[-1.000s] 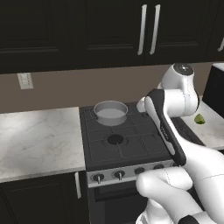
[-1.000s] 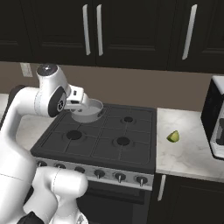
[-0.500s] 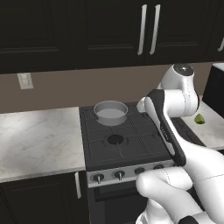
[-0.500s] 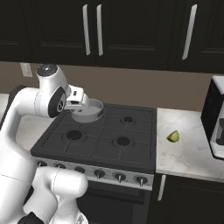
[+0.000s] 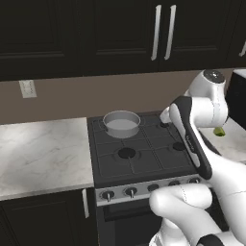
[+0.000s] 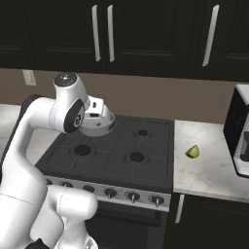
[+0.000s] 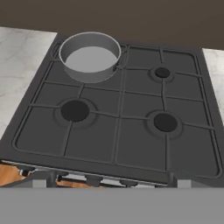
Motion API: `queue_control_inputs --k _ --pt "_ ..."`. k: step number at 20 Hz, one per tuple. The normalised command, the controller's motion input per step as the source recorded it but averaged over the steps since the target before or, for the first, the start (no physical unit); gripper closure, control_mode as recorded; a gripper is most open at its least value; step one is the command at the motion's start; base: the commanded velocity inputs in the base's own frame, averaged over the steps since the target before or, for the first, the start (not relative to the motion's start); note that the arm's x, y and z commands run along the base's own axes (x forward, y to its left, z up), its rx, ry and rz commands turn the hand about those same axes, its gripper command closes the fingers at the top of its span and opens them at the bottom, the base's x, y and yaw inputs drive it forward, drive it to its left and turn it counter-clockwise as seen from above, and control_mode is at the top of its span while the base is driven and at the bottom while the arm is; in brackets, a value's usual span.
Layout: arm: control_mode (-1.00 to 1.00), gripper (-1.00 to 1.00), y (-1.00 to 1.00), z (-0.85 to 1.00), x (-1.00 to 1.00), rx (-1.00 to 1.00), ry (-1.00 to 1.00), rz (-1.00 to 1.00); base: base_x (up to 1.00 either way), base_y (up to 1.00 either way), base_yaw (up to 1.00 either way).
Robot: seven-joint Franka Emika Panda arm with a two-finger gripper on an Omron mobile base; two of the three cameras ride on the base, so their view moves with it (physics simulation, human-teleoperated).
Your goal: Turn on the burner for the pot on the stove. Wait thirty seconds for the pot to heat up. Then add the lemon wedge to the pot.
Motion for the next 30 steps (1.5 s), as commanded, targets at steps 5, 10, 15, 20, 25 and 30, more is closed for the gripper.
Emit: queue_control_inputs --k 5,10,15,20,25,30 --pt "-1.0 -1.0 -0.03 0.0 0.0 0.0 0.0 0.0 0.0 0.0 0.0" --pt "-1.0 -1.0 0.0 0.0 0.0 0.0 0.0 0.0 0.0 0.0 0.0" --pt "-1.0 -1.0 0.0 0.0 0.0 0.0 0.0 0.0 0.0 0.0 0.0" --pt "-1.0 -1.0 0.0 0.0 0.0 0.0 0.0 0.0 0.0 0.0 0.0" --pt "-1.0 -1.0 0.0 0.0 0.0 0.0 0.0 0.0 0.0 0.0 0.0" --pt "1.0 -1.0 0.0 0.0 0.0 0.0 0.0 0.0 0.0 -0.21 0.0"
